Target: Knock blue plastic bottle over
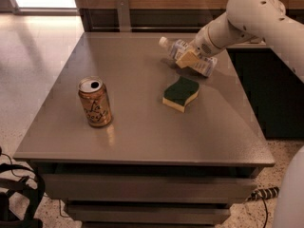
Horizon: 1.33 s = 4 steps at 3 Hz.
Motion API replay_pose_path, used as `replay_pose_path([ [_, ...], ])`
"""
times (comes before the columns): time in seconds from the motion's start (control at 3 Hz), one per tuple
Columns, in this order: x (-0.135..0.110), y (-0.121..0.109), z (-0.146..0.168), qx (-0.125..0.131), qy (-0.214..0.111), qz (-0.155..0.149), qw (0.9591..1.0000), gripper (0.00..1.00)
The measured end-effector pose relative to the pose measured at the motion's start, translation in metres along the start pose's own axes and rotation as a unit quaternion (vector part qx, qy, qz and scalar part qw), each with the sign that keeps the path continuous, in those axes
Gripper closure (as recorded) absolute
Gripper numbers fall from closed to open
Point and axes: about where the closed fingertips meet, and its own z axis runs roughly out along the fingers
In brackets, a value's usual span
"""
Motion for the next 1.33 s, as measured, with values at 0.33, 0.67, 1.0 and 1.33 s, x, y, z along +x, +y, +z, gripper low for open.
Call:
replay_pose_path([
  [0.33, -0.0002, 0.0006, 0.0009, -0.001, 0.000, 0.000, 1.0000, 0.28],
  [0.67, -0.0002, 0.0019, 0.0033, -0.003, 0.001, 0.000, 1.0000, 0.05],
  [1.0, -0.0002, 0.0031, 0.0054, -0.005, 0.001, -0.001, 1.0000, 0.00],
  [1.33, -0.0001, 0.0031, 0.0055, -0.005, 0.001, -0.001, 1.0000, 0.00],
])
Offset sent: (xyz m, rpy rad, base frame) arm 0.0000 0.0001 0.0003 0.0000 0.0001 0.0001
